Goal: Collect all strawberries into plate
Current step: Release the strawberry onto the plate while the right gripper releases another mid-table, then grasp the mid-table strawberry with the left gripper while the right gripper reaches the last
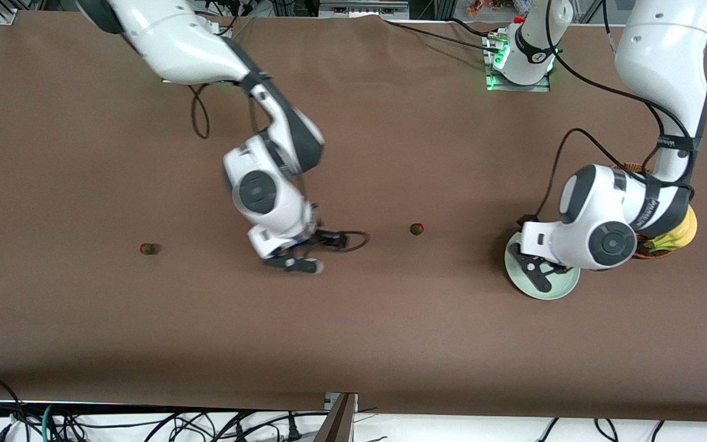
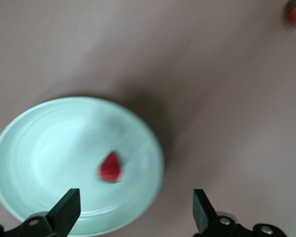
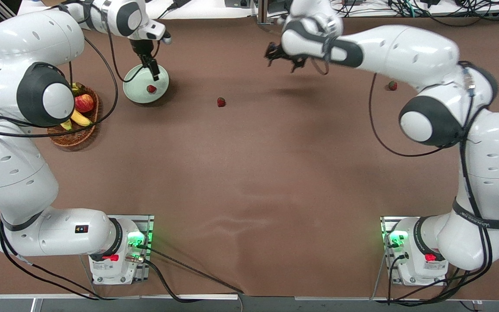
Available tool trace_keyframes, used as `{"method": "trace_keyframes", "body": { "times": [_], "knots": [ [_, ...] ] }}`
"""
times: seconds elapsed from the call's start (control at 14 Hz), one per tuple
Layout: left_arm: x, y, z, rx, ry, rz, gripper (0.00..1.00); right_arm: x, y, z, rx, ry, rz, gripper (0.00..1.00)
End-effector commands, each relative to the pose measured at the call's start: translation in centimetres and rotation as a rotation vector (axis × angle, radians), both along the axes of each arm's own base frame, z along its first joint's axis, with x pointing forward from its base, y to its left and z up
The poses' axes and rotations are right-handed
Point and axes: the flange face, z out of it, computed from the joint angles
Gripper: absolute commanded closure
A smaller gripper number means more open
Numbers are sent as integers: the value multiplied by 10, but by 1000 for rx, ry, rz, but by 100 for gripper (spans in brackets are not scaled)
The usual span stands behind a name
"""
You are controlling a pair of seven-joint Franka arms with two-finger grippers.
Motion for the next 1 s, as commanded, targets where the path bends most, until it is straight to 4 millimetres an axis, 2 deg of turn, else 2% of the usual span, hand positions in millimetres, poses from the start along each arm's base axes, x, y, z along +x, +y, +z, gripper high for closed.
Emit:
{"method": "trace_keyframes", "body": {
  "times": [0.0,0.14,0.29,0.5,0.71,0.86,0.93],
  "knots": [
    [-20,-60,16,22,5,186,0,16,-79,8,-40,94,90,0],
    [-29,-97,20,46,-9,348,0,28,-158,-4,-97,196,151,0],
    [-35,-133,16,41,-44,423,0,35,-233,-24,-155,247,217,0],
    [-49,-185,-15,23,-83,470,0,35,-318,-51,-193,271,301,0],
    [-60,-209,-51,28,-70,543,0,25,-363,-82,-178,245,344,0],
    [-64,-212,-70,25,-62,543,0,14,-378,-97,-169,239,354,0],
    [-66,-214,-74,15,-70,543,0,8,-382,-102,-168,225,355,0]
  ]
}}
